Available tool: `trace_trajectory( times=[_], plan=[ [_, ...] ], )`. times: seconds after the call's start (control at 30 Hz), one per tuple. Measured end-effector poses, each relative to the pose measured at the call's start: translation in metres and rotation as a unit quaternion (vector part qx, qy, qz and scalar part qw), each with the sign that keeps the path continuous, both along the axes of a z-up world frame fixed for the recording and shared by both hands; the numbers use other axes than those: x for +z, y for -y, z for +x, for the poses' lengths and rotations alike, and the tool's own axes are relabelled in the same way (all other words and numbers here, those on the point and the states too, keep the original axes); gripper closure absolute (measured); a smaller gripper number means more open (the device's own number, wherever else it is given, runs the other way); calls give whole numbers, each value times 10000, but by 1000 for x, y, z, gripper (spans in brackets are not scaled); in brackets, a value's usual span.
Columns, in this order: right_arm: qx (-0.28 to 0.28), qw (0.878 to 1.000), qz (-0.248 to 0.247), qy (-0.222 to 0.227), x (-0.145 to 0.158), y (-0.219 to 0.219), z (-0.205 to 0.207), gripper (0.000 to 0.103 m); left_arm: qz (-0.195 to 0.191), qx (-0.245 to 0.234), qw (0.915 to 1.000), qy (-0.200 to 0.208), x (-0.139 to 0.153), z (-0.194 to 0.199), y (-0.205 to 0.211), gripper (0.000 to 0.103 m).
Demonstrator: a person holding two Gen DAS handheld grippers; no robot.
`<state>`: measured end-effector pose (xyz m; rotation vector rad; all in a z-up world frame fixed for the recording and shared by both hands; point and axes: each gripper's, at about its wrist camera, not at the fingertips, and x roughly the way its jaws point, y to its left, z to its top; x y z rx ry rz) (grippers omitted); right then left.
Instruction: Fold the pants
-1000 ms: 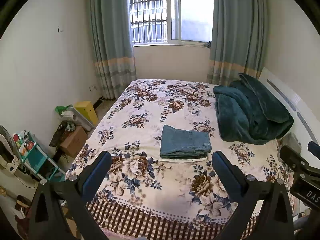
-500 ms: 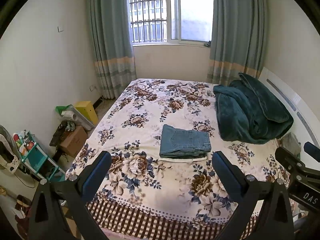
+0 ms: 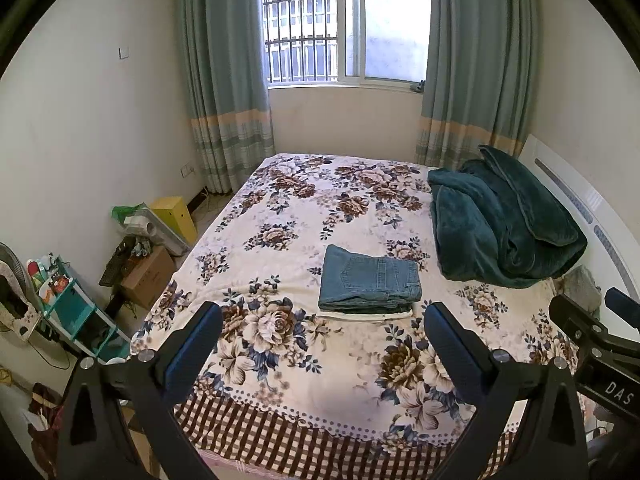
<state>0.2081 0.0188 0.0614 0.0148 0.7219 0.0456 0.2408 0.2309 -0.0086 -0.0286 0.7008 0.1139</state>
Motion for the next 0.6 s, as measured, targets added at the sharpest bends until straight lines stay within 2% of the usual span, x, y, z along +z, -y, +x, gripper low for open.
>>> trace_trajectory(
  times=[0.6],
  plan=[
    [-37,10000,41,14,-7,-6,-6,0,18,20,10000,3,4,-5,-4,0]
  ],
)
